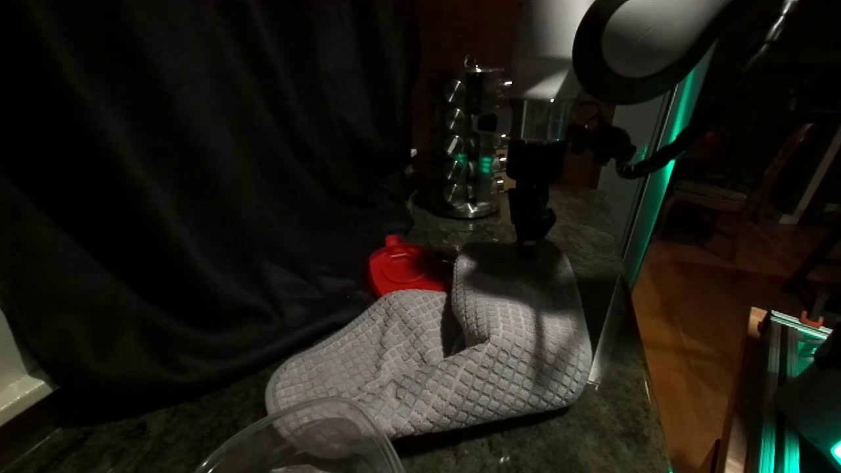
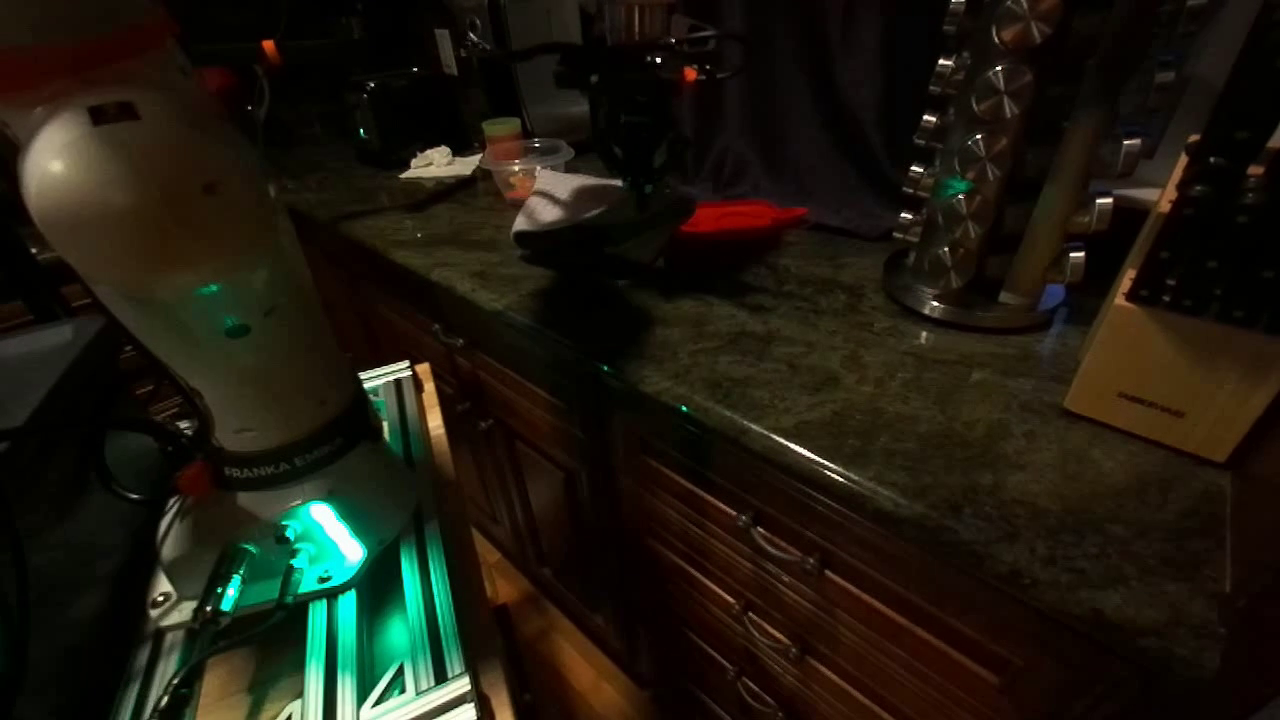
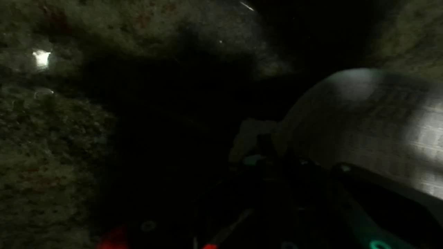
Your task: Turn over the towel on the table
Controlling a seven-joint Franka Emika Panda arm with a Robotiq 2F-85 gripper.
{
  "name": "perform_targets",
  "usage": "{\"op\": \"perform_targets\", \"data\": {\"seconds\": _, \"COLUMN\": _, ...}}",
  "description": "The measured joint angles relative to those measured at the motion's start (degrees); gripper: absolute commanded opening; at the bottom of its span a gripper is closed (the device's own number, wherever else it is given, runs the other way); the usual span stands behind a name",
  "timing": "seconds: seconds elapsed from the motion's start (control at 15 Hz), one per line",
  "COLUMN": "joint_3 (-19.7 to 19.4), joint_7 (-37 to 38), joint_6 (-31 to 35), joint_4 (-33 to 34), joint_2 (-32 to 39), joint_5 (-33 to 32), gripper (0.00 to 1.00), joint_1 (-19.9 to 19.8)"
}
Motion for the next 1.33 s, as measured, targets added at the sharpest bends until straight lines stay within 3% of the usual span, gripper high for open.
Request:
{"op": "perform_targets", "data": {"seconds": 0.07, "joint_3": -0.01, "joint_7": 0.15, "joint_6": 2.38, "joint_4": -0.48, "joint_2": 1.33, "joint_5": -1.25, "gripper": 0.29, "joint_1": -0.47}}
{"op": "perform_targets", "data": {"seconds": 0.2, "joint_3": -0.02, "joint_7": 0.68, "joint_6": 6.31, "joint_4": -1.20, "joint_2": 3.88, "joint_5": -3.41, "gripper": 0.35, "joint_1": -1.45}}
{"op": "perform_targets", "data": {"seconds": 0.47, "joint_3": -0.08, "joint_7": 0.68, "joint_6": 8.38, "joint_4": -0.78, "joint_2": 6.45, "joint_5": -3.94, "gripper": 0.66, "joint_1": -2.52}}
{"op": "perform_targets", "data": {"seconds": 0.6, "joint_3": -0.05, "joint_7": 0.39, "joint_6": 6.08, "joint_4": 0.46, "joint_2": 5.64, "joint_5": -3.34, "gripper": 0.81, "joint_1": -2.49}}
{"op": "perform_targets", "data": {"seconds": 0.8, "joint_3": -0.02, "joint_7": 0.23, "joint_6": -3.62, "joint_4": 4.00, "joint_2": 1.68, "joint_5": -2.05, "gripper": 1.00, "joint_1": -2.34}}
{"op": "perform_targets", "data": {"seconds": 1.13, "joint_3": -0.18, "joint_7": 2.37, "joint_6": -28.20, "joint_4": 12.10, "joint_2": -4.38, "joint_5": 0.60, "gripper": 1.00, "joint_1": -2.33}}
{"op": "perform_targets", "data": {"seconds": 1.33, "joint_3": -0.15, "joint_7": 5.57, "joint_6": -35.39, "joint_4": 17.52, "joint_2": -5.15, "joint_5": 1.94, "gripper": 1.00, "joint_1": -2.32}}
